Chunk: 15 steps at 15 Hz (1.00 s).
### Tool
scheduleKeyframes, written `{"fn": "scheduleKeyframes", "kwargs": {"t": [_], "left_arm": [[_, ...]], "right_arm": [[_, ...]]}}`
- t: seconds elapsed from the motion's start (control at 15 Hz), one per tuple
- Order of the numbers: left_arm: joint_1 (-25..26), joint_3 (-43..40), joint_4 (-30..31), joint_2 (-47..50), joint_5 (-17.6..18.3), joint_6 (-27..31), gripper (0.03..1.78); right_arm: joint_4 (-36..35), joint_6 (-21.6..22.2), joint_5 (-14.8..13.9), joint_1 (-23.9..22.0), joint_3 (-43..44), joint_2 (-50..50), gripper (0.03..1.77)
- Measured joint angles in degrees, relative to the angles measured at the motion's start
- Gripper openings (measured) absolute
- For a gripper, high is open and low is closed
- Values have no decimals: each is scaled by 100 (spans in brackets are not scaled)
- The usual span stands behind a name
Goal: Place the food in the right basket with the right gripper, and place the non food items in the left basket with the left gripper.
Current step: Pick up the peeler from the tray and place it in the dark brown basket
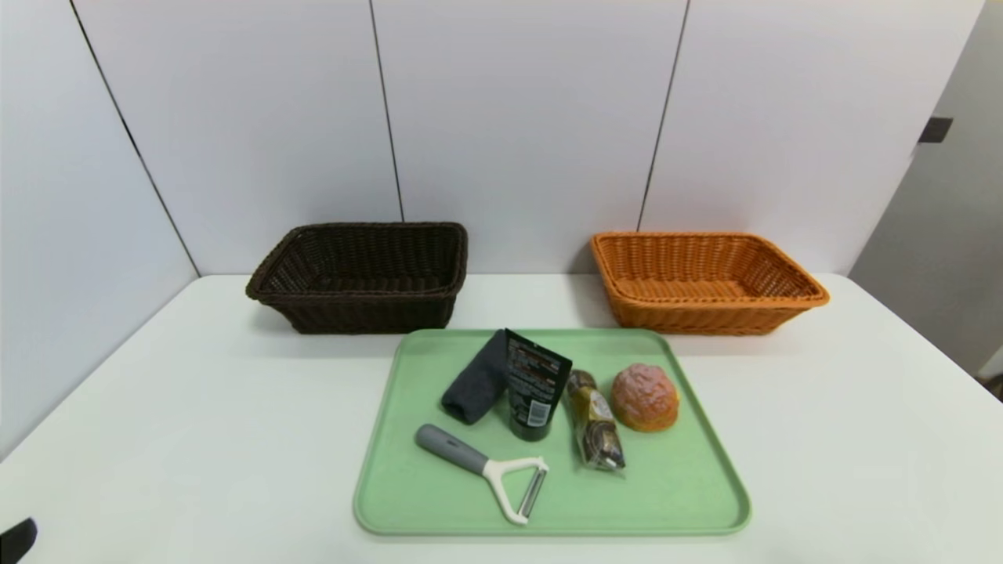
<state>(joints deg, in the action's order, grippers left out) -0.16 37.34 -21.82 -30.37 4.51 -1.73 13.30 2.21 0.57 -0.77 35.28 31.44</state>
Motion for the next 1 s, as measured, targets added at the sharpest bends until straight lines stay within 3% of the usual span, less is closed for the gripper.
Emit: {"fn": "scheduleKeyframes", "kwargs": {"t": [0.33,0.67,0.8,1.0], "left_arm": [[-2,1145,179,-2164,183,20,169],[-268,1626,652,-3696,229,13,169],[-585,1682,663,-3910,232,-30,169],[-1178,1829,647,-4130,232,-146,169]], "right_arm": [[0,22,-108,-2,873,1632,169],[-13,21,267,79,1697,3223,169],[-29,10,607,307,1849,3669,169],[-21,-9,629,964,1946,4155,169]]}}
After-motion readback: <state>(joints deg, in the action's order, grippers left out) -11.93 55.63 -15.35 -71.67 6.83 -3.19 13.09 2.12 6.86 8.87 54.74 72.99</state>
